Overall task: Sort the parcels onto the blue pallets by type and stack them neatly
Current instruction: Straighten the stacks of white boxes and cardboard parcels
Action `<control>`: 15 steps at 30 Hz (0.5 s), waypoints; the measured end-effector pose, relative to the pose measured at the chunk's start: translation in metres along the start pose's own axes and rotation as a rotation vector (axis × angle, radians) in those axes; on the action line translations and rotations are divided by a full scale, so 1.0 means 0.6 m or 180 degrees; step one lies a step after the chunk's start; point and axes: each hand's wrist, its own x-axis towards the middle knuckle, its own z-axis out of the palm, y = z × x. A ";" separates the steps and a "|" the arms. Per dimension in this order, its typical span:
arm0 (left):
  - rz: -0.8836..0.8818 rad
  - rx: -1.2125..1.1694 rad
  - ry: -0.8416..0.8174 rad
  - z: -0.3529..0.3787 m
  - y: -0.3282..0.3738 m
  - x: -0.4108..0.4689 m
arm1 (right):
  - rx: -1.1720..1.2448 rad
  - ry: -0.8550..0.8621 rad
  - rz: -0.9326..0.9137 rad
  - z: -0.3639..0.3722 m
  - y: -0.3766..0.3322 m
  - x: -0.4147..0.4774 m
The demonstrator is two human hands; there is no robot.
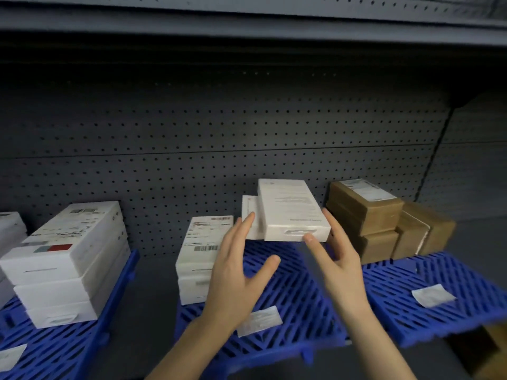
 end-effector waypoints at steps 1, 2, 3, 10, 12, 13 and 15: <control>-0.0044 -0.0031 -0.0083 0.017 0.005 -0.003 | -0.0009 0.0034 0.0048 -0.019 0.008 -0.003; -0.0109 -0.0056 -0.0145 0.033 0.008 -0.006 | -0.0031 0.0046 0.0090 -0.035 0.016 -0.004; -0.0187 -0.0071 -0.0187 0.048 0.010 -0.010 | -0.0068 0.0044 0.0139 -0.048 0.027 -0.004; -0.0839 -0.0009 -0.0040 0.130 0.021 -0.054 | 0.0126 -0.0447 0.0492 -0.089 0.112 0.024; -0.1087 -0.0043 0.0020 0.146 0.025 -0.072 | 0.0007 -0.0633 0.0495 -0.091 0.137 0.032; -0.1192 -0.0076 0.0034 0.153 0.027 -0.081 | -0.0117 -0.0708 0.0480 -0.092 0.148 0.034; -0.1295 -0.0117 0.0012 0.166 0.032 -0.100 | -0.0316 -0.0857 0.0422 -0.095 0.166 0.033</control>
